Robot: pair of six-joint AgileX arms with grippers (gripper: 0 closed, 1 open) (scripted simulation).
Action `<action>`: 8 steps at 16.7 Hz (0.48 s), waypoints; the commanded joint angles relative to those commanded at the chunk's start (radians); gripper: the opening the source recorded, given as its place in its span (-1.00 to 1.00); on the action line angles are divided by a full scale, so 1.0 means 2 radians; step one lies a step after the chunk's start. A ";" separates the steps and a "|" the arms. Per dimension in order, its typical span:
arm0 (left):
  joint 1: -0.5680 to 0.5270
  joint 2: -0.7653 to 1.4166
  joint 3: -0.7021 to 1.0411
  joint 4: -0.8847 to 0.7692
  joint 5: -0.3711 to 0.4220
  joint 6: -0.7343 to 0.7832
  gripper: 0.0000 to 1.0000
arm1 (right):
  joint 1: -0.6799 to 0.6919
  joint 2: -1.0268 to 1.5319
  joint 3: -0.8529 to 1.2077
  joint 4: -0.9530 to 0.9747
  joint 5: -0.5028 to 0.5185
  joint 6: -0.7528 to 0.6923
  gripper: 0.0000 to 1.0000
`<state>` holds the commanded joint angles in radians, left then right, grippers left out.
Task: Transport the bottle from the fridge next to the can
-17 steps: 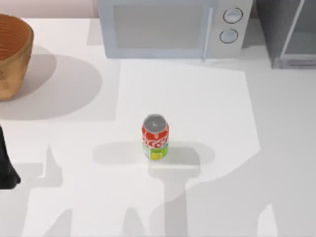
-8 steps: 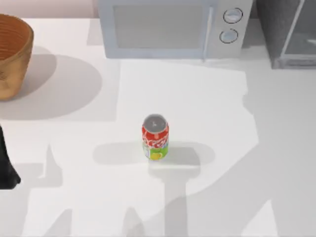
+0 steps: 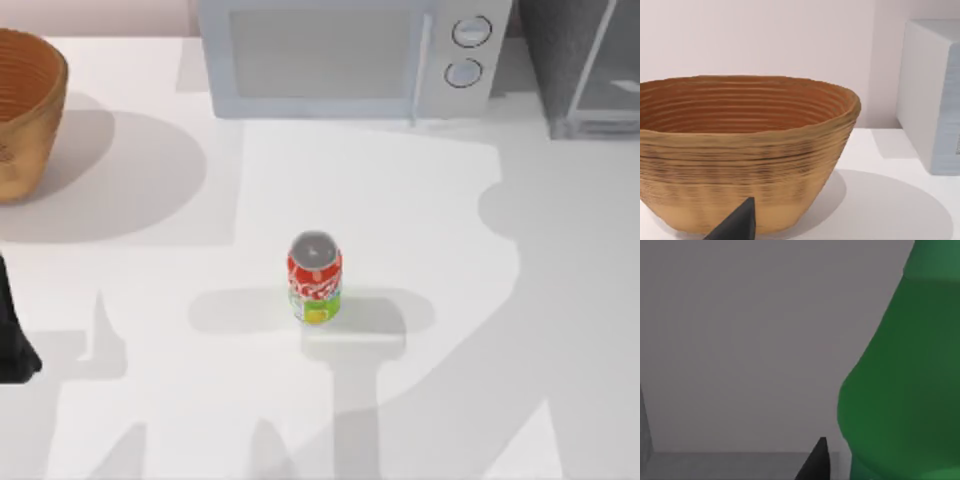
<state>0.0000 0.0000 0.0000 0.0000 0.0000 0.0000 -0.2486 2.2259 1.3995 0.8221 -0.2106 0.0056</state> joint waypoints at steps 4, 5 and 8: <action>0.000 0.000 0.000 0.000 0.000 0.000 1.00 | -0.011 -0.050 -0.078 0.030 -0.012 0.002 -1.00; 0.000 0.000 0.000 0.000 0.000 0.000 1.00 | -0.015 -0.067 -0.110 0.041 -0.017 0.002 -1.00; 0.000 0.000 0.000 0.000 0.000 0.000 1.00 | -0.027 -0.124 -0.217 0.076 -0.030 0.002 -1.00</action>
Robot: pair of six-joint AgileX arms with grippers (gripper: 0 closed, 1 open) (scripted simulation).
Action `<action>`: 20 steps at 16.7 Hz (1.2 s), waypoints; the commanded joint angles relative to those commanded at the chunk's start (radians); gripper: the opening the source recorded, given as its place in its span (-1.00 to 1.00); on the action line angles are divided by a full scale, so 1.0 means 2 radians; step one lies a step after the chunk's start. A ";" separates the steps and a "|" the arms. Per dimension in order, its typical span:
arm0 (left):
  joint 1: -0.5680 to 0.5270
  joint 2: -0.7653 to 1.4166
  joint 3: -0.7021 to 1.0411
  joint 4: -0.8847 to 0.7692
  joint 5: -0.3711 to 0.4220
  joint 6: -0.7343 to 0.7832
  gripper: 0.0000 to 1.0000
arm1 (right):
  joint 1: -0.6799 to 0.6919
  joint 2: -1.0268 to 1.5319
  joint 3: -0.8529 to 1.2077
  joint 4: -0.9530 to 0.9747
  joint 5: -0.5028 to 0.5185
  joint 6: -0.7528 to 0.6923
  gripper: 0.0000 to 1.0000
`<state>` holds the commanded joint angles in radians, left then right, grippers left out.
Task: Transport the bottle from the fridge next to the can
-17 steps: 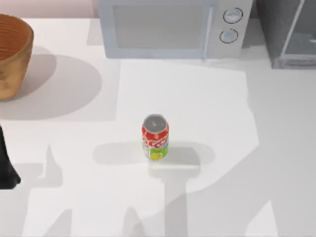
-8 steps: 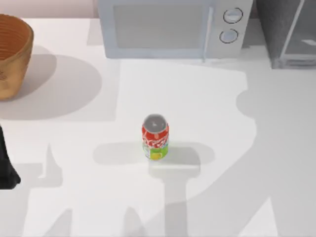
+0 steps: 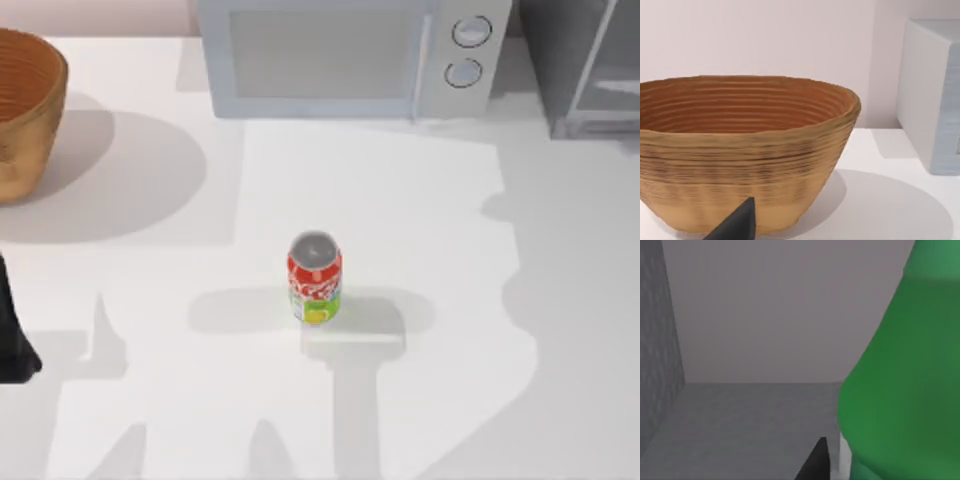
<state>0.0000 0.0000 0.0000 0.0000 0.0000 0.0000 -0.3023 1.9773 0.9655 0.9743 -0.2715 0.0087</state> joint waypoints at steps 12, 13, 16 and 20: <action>0.000 0.000 0.000 0.000 0.000 0.000 1.00 | 0.001 -0.069 -0.102 0.052 0.001 0.001 -1.00; 0.000 0.000 0.000 0.000 0.000 0.000 1.00 | 0.015 -0.069 -0.105 0.058 0.015 0.003 -1.00; 0.000 0.000 0.000 0.000 0.000 0.000 1.00 | 0.079 -0.066 -0.122 0.086 0.079 0.009 -1.00; 0.000 0.000 0.000 0.000 0.000 0.000 1.00 | 0.200 -0.051 -0.161 0.134 0.196 0.017 -1.00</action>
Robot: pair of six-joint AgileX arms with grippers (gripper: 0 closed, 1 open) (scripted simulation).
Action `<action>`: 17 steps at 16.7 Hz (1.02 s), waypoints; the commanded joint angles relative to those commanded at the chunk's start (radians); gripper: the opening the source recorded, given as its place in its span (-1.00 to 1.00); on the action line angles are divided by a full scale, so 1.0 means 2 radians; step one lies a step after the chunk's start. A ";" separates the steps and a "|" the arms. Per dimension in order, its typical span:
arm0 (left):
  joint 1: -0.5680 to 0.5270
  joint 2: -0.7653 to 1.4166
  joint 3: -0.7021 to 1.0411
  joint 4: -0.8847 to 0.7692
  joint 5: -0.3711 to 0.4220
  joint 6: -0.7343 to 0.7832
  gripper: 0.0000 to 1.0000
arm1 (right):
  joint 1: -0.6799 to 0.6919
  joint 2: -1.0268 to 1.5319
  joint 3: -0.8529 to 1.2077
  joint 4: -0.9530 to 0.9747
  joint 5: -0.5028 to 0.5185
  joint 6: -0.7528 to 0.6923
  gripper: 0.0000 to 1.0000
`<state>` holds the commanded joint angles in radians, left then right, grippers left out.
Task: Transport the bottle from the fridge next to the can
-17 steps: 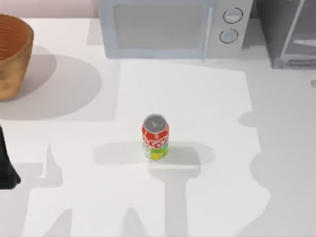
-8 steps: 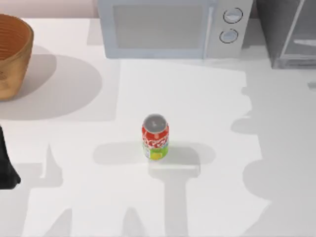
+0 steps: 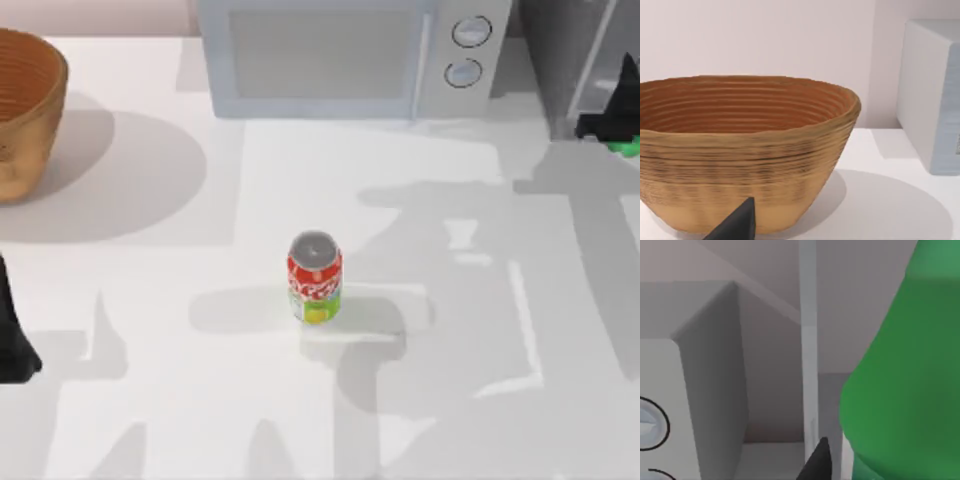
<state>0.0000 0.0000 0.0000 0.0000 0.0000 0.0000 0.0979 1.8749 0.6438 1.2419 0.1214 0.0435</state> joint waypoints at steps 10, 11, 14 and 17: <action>0.000 0.000 0.000 0.000 0.000 0.000 1.00 | 0.300 0.045 -0.098 0.125 0.292 -0.004 -1.00; 0.000 0.000 0.000 0.000 0.000 0.000 1.00 | 0.318 0.048 -0.103 0.133 0.309 -0.006 -1.00; 0.000 0.000 0.000 0.000 0.000 0.000 1.00 | 0.342 0.050 -0.109 0.145 0.332 -0.008 -1.00; 0.000 0.000 0.000 0.000 0.000 0.000 1.00 | 0.342 0.050 -0.109 0.145 0.332 -0.008 -1.00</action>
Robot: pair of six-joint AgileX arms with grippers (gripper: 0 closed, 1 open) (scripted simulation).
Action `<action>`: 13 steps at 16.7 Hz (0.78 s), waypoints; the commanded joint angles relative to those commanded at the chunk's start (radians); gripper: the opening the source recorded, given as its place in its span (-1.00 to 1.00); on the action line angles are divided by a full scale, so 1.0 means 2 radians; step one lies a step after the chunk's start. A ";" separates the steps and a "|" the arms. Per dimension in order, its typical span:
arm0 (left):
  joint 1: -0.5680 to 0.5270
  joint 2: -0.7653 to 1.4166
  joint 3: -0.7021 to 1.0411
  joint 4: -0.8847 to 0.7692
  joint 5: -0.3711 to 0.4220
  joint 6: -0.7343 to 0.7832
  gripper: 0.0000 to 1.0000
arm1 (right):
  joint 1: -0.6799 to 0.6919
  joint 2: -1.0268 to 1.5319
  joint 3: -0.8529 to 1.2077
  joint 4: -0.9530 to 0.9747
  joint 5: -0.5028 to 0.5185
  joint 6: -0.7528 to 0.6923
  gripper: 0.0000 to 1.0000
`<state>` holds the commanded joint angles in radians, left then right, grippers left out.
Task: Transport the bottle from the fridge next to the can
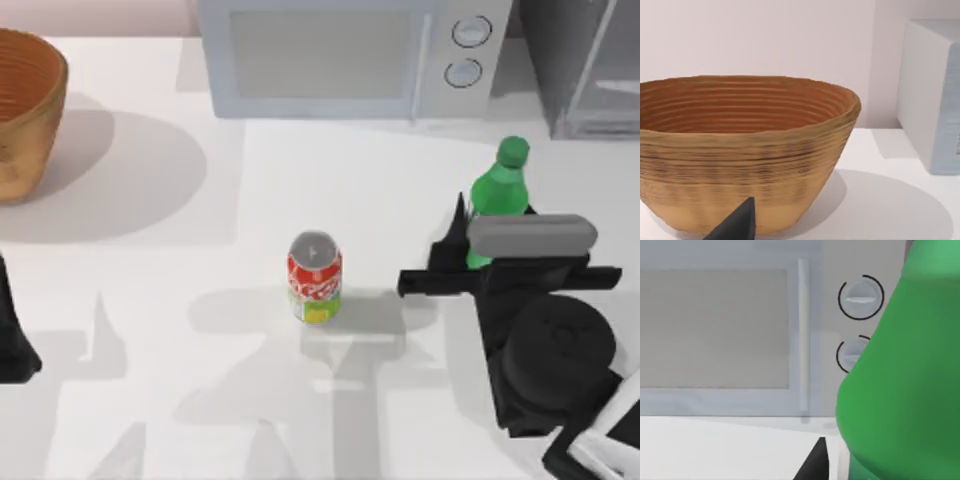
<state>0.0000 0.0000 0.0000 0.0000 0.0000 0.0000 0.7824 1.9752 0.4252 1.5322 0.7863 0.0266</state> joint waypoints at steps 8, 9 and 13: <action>0.000 0.000 0.000 0.000 0.000 0.000 1.00 | 0.000 0.000 0.000 0.000 0.000 0.000 -0.85; 0.000 0.000 0.000 0.000 0.000 0.000 1.00 | 0.000 0.000 0.000 0.000 0.000 0.000 -0.70; 0.000 0.000 0.000 0.000 0.000 0.000 1.00 | 0.000 0.000 0.000 0.000 0.000 0.000 -0.10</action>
<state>0.0000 0.0000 0.0000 0.0000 0.0000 0.0000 0.7824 1.9751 0.4252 1.5321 0.7863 0.0267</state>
